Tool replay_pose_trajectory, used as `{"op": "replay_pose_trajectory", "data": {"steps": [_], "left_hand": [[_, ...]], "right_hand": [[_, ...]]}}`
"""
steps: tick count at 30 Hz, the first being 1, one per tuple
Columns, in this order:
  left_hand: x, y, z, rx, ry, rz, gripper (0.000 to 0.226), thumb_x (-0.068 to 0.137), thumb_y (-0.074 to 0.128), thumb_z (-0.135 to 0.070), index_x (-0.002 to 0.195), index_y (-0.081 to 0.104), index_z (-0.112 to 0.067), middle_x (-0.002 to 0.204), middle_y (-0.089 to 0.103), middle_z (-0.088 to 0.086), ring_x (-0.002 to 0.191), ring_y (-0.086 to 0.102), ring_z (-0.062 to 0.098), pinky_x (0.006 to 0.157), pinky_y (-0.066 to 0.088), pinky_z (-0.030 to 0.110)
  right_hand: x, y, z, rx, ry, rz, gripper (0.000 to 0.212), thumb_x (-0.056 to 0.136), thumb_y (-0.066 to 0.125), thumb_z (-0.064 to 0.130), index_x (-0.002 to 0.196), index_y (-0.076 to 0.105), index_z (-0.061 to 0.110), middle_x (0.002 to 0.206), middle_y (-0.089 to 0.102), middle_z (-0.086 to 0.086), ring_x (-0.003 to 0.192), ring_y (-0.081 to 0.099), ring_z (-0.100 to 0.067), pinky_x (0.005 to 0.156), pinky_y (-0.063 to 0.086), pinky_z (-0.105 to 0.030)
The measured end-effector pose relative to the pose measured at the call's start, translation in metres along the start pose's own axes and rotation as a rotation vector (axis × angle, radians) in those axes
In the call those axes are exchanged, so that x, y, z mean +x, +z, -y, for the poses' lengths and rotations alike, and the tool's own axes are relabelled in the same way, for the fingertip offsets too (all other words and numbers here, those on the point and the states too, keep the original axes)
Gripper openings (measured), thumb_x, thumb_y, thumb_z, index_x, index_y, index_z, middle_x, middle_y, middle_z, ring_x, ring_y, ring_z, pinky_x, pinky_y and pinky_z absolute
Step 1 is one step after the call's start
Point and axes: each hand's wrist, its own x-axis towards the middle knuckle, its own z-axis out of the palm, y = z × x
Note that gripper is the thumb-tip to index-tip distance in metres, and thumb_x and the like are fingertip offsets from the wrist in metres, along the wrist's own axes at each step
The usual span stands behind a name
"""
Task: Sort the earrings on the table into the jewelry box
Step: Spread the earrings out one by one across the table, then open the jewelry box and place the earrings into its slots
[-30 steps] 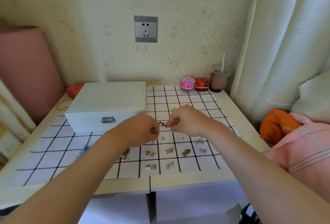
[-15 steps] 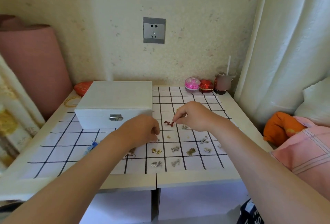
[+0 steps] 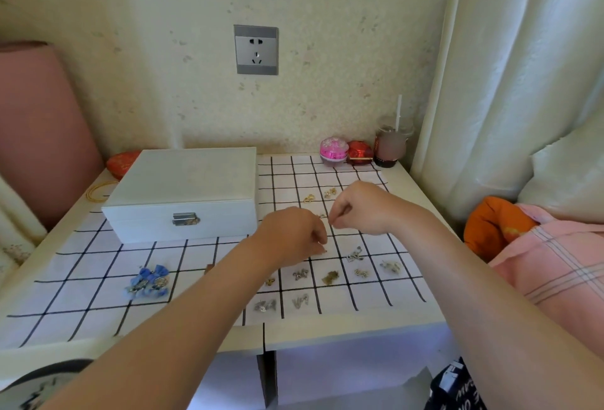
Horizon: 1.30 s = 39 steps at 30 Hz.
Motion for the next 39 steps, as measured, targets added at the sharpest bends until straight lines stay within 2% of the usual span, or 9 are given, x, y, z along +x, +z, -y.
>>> {"op": "replay_pose_trajectory", "data": {"steps": [7,10,14,20,24,28,33,36,39], "left_hand": [[0.012,0.013,-0.011,0.084,0.003,-0.03,0.016,0.089,0.061,-0.036,0.095,0.075,-0.038,0.096,0.071,-0.016,0.09,0.062,0.007,0.073,0.049,0.025],[0.013,0.013,-0.01,0.083,-0.019,-0.028,0.015,0.088,0.062,-0.035,0.093,0.076,-0.037,0.095,0.071,-0.014,0.089,0.063,0.008,0.074,0.051,0.025],[0.01,0.009,-0.009,0.044,-0.027,0.002,0.02,0.085,0.068,-0.035,0.105,0.072,-0.038,0.1,0.07,-0.018,0.095,0.062,0.005,0.077,0.047,0.023],[0.001,0.0,-0.006,0.042,-0.033,0.014,0.024,0.086,0.068,-0.031,0.109,0.07,-0.038,0.1,0.07,-0.016,0.097,0.062,0.008,0.084,0.053,0.032],[-0.011,-0.011,0.001,0.012,-0.043,-0.048,0.023,0.087,0.068,-0.036,0.109,0.069,-0.038,0.1,0.069,-0.017,0.096,0.061,0.005,0.081,0.051,0.026],[-0.032,-0.032,0.019,-0.009,-0.077,-0.209,0.019,0.089,0.065,-0.041,0.109,0.066,-0.038,0.099,0.066,-0.02,0.088,0.056,0.0,0.071,0.044,0.019],[-0.072,-0.054,0.055,-0.013,-0.257,-0.448,0.01,0.093,0.058,-0.037,0.101,0.064,-0.036,0.091,0.066,-0.017,0.079,0.057,0.006,0.062,0.044,0.023],[-0.098,-0.057,0.075,0.016,-0.456,-0.524,0.012,0.093,0.056,-0.04,0.094,0.064,-0.032,0.085,0.067,-0.013,0.077,0.059,0.012,0.061,0.046,0.026],[-0.116,-0.053,0.095,0.036,-0.679,-0.457,0.022,0.093,0.051,-0.043,0.086,0.065,-0.028,0.076,0.064,-0.009,0.072,0.058,0.013,0.059,0.039,0.026]], "right_hand": [[0.0,0.016,-0.004,-0.186,0.049,0.127,0.024,0.085,0.064,0.011,0.075,0.068,0.032,0.078,0.064,0.013,0.077,0.06,-0.012,0.065,0.047,-0.024],[0.0,0.019,-0.002,-0.228,0.057,0.101,0.026,0.082,0.062,0.008,0.086,0.057,0.033,0.08,0.06,0.012,0.082,0.059,-0.013,0.064,0.046,-0.026],[-0.002,0.02,0.0,-0.238,0.063,0.111,0.022,0.083,0.064,0.012,0.073,0.065,0.031,0.08,0.066,0.007,0.08,0.063,-0.017,0.061,0.049,-0.027],[-0.001,0.027,0.003,-0.209,0.077,0.091,0.011,0.086,0.067,0.02,0.084,0.078,0.023,0.084,0.072,0.002,0.084,0.068,-0.022,0.079,0.06,-0.038],[-0.002,0.019,0.007,-0.13,0.069,0.138,0.028,0.082,0.071,0.009,0.104,0.075,0.026,0.087,0.065,0.013,0.088,0.064,-0.015,0.074,0.054,-0.028],[-0.003,0.004,0.021,-0.037,0.007,-0.022,0.025,0.086,0.073,0.024,0.11,0.07,0.032,0.092,0.063,0.015,0.094,0.061,-0.011,0.084,0.052,-0.03],[0.003,0.011,0.066,-0.044,-0.169,-0.288,0.036,0.092,0.063,0.035,0.128,0.059,0.038,0.118,0.062,0.017,0.09,0.055,-0.003,0.085,0.048,-0.031],[0.015,0.027,0.095,-0.112,-0.293,-0.325,0.044,0.092,0.061,0.034,0.135,0.054,0.036,0.136,0.055,0.012,0.113,0.054,-0.01,0.09,0.043,-0.03],[0.034,0.044,0.116,-0.258,-0.363,-0.279,0.053,0.092,0.062,0.035,0.143,0.047,0.033,0.15,0.043,0.002,0.134,0.042,-0.024,0.106,0.039,-0.041]]}}
